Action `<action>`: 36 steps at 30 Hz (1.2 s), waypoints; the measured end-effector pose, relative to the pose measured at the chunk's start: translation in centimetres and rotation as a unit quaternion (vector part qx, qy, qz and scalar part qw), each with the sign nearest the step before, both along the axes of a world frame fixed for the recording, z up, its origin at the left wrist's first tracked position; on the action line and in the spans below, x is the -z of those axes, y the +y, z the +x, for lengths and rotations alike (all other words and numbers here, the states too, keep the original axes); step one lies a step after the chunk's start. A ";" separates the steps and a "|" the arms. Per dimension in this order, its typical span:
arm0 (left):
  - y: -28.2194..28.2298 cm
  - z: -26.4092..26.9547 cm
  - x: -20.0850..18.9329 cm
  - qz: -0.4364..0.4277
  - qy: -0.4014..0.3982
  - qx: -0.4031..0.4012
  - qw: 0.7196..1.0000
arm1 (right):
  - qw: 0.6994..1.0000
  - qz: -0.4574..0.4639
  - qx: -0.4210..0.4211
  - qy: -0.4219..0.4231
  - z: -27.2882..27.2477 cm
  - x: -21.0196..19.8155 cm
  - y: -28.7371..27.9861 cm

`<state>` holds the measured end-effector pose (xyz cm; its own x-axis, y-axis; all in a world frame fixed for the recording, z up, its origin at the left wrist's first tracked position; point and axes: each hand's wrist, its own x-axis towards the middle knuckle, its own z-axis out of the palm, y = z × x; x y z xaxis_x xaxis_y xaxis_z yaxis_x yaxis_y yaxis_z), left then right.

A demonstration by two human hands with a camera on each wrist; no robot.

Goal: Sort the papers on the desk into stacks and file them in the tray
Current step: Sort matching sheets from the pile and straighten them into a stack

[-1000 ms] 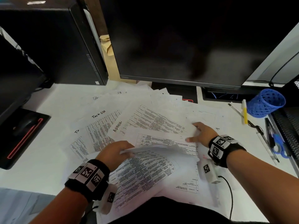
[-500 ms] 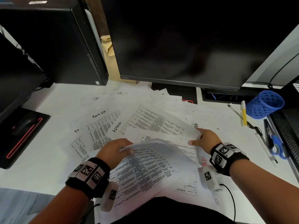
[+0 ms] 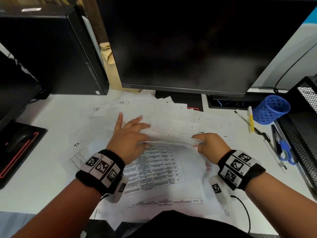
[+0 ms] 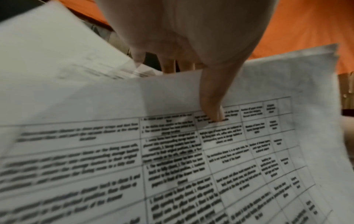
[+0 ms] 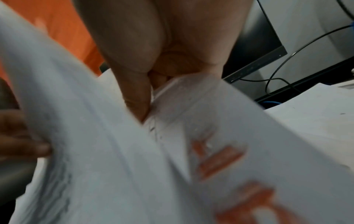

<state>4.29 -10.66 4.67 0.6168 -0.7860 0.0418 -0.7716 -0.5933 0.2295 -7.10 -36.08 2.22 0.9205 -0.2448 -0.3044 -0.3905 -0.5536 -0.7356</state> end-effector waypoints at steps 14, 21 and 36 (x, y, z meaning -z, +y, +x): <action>-0.5 0.8 0.0 0.027 0.195 -0.107 0.975 | 0.979 0.112 0.152 -0.071 -1.2 -0.5 -1.3; -1.7 0.4 -0.2 0.004 0.236 -0.112 0.965 | 0.942 0.208 0.214 -0.154 0.5 -2.4 1.0; 4.2 2.9 1.6 -0.187 0.274 -0.332 0.883 | 0.939 0.128 0.267 0.174 -0.8 4.6 -2.5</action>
<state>7.22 -6.47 3.04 0.9445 -0.2382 -0.2261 0.0053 -0.6773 0.7357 -7.93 -38.60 -2.37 0.5211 -0.5211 -0.6760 -0.8038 -0.0334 -0.5939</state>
